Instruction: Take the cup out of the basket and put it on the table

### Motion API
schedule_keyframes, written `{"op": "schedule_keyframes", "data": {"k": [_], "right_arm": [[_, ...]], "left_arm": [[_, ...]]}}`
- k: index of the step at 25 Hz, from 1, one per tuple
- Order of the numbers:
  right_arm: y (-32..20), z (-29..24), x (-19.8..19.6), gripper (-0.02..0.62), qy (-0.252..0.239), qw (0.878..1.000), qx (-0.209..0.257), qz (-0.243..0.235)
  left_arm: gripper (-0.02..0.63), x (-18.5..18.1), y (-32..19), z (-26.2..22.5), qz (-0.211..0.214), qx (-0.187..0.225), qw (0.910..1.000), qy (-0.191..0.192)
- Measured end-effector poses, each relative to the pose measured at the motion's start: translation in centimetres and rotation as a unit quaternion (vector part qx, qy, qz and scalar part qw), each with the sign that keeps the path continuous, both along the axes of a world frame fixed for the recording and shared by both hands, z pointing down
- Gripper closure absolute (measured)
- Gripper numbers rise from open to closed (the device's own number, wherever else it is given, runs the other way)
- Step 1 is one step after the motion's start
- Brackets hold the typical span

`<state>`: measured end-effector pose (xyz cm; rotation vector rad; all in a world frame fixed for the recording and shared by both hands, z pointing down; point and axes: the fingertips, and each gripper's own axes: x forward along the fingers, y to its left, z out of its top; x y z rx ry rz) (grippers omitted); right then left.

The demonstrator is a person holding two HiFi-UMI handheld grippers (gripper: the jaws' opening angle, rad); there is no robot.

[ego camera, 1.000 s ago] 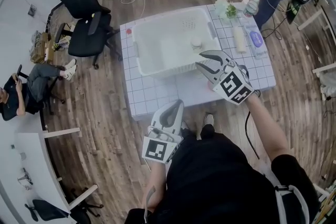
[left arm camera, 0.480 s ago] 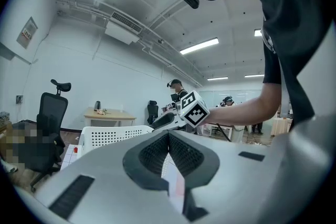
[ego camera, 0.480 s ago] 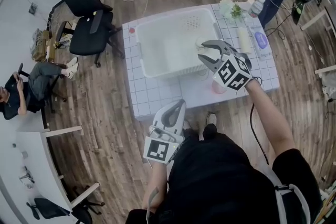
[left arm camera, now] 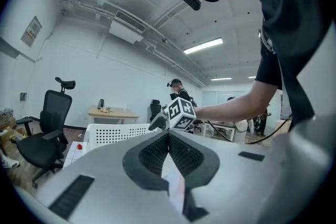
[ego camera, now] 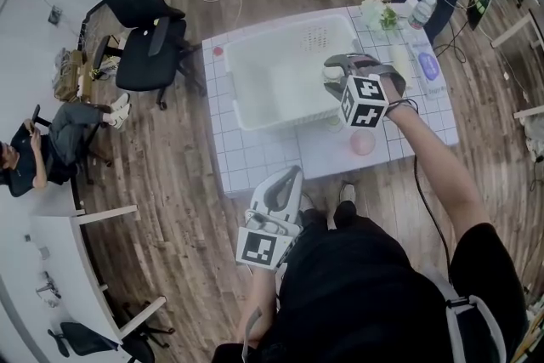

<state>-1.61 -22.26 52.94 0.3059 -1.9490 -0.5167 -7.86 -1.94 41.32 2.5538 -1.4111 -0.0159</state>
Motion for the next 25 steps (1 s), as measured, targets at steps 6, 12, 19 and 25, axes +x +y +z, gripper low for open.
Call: {"op": "schedule_keyframes", "data": {"k": [6,12,19,25], "right_arm": [[-1.2,2.9,-0.1,0.391,0.103,0.993,0.007,-0.054],[-1.8,5.3,0.1,0.367,0.173,0.981,-0.01,-0.09],[-3.4,8.5,0.6,0.331,0.274,0.952,-0.014,-0.134],[-3.8,11.0,1.4,0.318,0.34,0.927,-0.032,-0.158]], "left_arm": [[0.597,-0.4,-0.4,0.3,-0.005,-0.002,1.0,-0.001],[0.597,-1.1,-0.4,0.9,-0.012,-0.01,0.9999,-0.005],[0.597,-1.3,-0.7,1.1,-0.021,-0.018,0.9996,-0.003],[0.597,-1.7,-0.3,1.6,-0.024,-0.019,0.9994,-0.015]]}}
